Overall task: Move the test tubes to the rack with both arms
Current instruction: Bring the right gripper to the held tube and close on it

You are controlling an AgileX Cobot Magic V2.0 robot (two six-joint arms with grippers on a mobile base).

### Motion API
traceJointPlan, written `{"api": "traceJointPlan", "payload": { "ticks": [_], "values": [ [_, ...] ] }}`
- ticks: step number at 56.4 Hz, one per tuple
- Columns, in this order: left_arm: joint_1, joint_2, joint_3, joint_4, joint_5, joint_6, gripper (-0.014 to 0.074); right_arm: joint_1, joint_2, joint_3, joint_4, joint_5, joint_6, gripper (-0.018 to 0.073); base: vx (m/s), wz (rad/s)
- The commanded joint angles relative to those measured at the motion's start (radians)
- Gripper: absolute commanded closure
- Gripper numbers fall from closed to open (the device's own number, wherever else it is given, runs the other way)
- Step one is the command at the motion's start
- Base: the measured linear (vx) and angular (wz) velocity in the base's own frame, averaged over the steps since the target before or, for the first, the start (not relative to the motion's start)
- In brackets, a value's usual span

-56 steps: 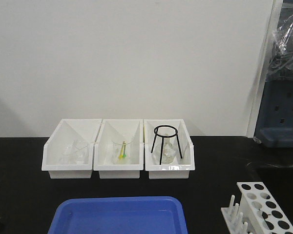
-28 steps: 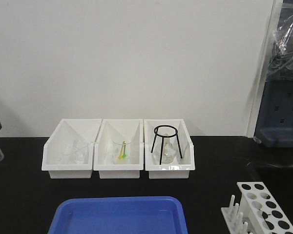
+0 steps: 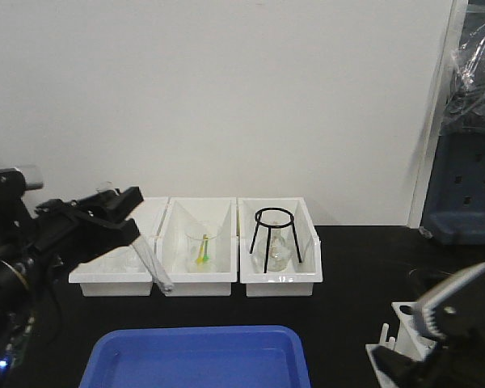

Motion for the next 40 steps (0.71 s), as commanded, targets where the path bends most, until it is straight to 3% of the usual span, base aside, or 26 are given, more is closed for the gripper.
{"api": "traceJointPlan", "payload": {
  "ticks": [1,10,20,32,40],
  "values": [
    [-0.023,0.013,-0.037,0.014,-0.176,-0.108,0.0601,0.079,0.068,-0.109,0.023,-0.066,-0.020,0.0076,0.00,0.00],
    [-0.033,0.087,-0.037,0.121,-0.280,-0.259,0.0601,0.164,0.217,-0.280,0.038,0.012,0.003,0.0076,0.00,0.00],
    [-0.033,0.109,-0.034,0.207,-0.327,-0.352,0.0601,0.183,0.336,-0.459,0.087,0.103,-0.005,0.0076,0.00,0.00],
    [-0.033,0.109,-0.034,0.251,-0.395,-0.360,0.0601,0.190,0.451,-0.623,0.113,0.236,-0.084,0.0076,0.00,0.00],
    [-0.033,0.109,-0.034,0.252,-0.411,-0.381,0.0601,0.190,0.505,-0.694,0.124,0.232,-0.105,0.0076,0.00,0.00]
  ]
}}
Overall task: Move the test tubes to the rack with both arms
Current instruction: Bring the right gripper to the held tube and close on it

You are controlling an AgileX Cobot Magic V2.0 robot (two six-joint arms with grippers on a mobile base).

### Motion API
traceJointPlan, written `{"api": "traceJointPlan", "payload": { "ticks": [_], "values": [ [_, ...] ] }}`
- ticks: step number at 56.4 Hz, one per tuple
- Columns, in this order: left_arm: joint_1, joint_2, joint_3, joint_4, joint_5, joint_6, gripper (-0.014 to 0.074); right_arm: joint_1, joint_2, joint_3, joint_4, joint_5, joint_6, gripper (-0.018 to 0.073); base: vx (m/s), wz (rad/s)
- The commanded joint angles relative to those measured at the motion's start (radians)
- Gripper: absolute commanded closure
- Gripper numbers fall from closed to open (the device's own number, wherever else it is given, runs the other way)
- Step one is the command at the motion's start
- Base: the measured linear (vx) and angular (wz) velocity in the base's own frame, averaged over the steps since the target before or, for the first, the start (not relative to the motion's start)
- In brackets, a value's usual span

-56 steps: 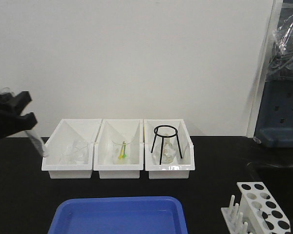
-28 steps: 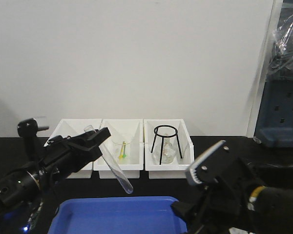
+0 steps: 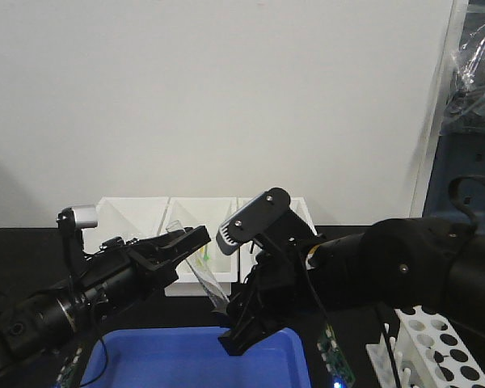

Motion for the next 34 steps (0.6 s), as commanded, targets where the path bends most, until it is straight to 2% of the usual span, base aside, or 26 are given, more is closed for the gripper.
{"api": "traceJointPlan", "payload": {
  "ticks": [1,17,34],
  "values": [
    [-0.005,-0.040,-0.033,-0.035,-0.087,-0.022,0.0601,-0.001,-0.016,-0.078,0.015,-0.060,-0.019,0.0076,0.00,0.00],
    [-0.005,-0.040,-0.033,-0.014,-0.094,-0.024,0.0601,0.002,0.052,-0.168,0.089,-0.053,-0.030,0.0076,0.00,0.00],
    [-0.005,-0.040,-0.033,0.018,-0.092,-0.056,0.0601,0.011,0.101,-0.230,0.089,-0.057,-0.054,0.0083,0.00,0.00]
  ]
}}
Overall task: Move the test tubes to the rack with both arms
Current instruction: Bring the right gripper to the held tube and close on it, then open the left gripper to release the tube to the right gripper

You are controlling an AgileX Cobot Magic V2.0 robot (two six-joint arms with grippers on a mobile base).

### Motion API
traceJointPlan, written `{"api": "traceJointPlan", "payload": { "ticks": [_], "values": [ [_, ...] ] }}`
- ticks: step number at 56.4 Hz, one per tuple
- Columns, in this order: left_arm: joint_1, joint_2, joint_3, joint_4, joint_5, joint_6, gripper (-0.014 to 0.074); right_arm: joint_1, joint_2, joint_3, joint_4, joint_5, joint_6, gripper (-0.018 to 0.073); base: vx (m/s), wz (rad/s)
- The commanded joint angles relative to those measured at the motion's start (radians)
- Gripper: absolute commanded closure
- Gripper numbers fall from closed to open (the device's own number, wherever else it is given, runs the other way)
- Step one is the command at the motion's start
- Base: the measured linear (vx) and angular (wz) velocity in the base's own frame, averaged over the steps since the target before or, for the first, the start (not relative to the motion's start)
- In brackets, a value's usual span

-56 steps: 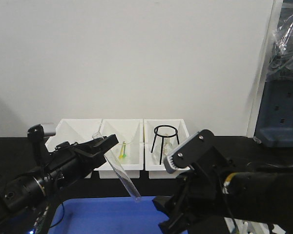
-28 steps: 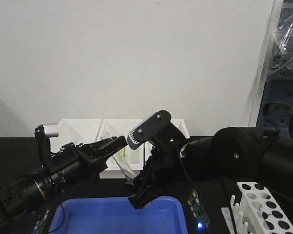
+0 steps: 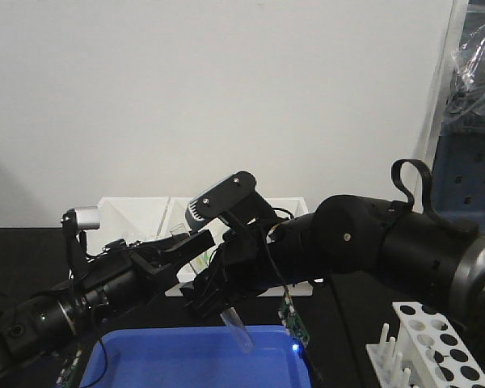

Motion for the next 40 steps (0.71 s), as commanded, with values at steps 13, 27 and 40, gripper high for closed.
{"api": "traceJointPlan", "payload": {
  "ticks": [13,27,40],
  "values": [
    [-0.005,-0.040,-0.032,-0.015,-0.076,-0.017,0.0601,-0.002,-0.047,-0.044,0.014,-0.066,-0.010,0.0109,0.00,0.00],
    [-0.005,-0.040,-0.032,-0.016,-0.078,-0.019,0.0601,-0.002,-0.047,-0.044,0.042,-0.043,-0.010,0.0273,0.00,0.00],
    [-0.005,-0.040,-0.032,-0.016,-0.079,-0.019,0.0597,-0.002,-0.047,-0.044,0.072,-0.044,-0.010,0.0480,0.00,0.00]
  ]
}}
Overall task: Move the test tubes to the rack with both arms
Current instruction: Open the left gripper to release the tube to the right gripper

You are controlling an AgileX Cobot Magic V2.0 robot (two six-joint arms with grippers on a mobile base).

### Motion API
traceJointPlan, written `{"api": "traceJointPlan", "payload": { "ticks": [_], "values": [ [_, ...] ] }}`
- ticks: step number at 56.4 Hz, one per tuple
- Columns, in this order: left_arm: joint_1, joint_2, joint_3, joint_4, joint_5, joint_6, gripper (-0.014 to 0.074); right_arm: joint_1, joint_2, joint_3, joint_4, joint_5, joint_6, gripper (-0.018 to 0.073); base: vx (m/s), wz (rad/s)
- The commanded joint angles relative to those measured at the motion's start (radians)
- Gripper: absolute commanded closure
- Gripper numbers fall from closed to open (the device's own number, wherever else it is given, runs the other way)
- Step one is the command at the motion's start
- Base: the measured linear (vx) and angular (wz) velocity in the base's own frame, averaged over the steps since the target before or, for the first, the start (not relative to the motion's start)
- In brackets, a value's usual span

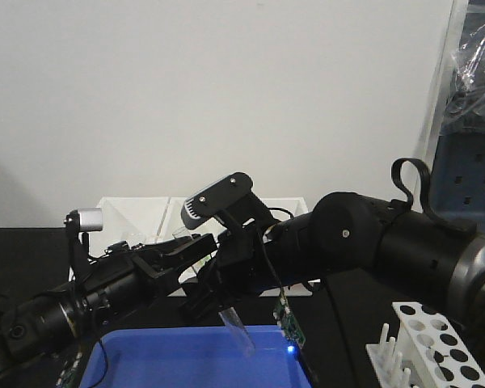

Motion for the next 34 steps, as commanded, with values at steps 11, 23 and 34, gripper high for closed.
{"api": "traceJointPlan", "payload": {
  "ticks": [11,23,34],
  "values": [
    [-0.005,-0.040,-0.032,-0.041,-0.076,-0.023,0.0558,-0.004,-0.047,-0.038,0.033,-0.076,-0.004,0.0573,0.00,0.00],
    [-0.005,-0.040,-0.032,-0.045,-0.077,-0.023,0.0416,-0.005,-0.047,-0.038,0.051,-0.090,-0.004,0.0571,0.00,0.00],
    [-0.005,-0.040,-0.032,-0.048,-0.087,-0.023,0.0244,-0.006,-0.047,-0.038,0.051,-0.088,0.007,0.0571,0.00,0.00]
  ]
}}
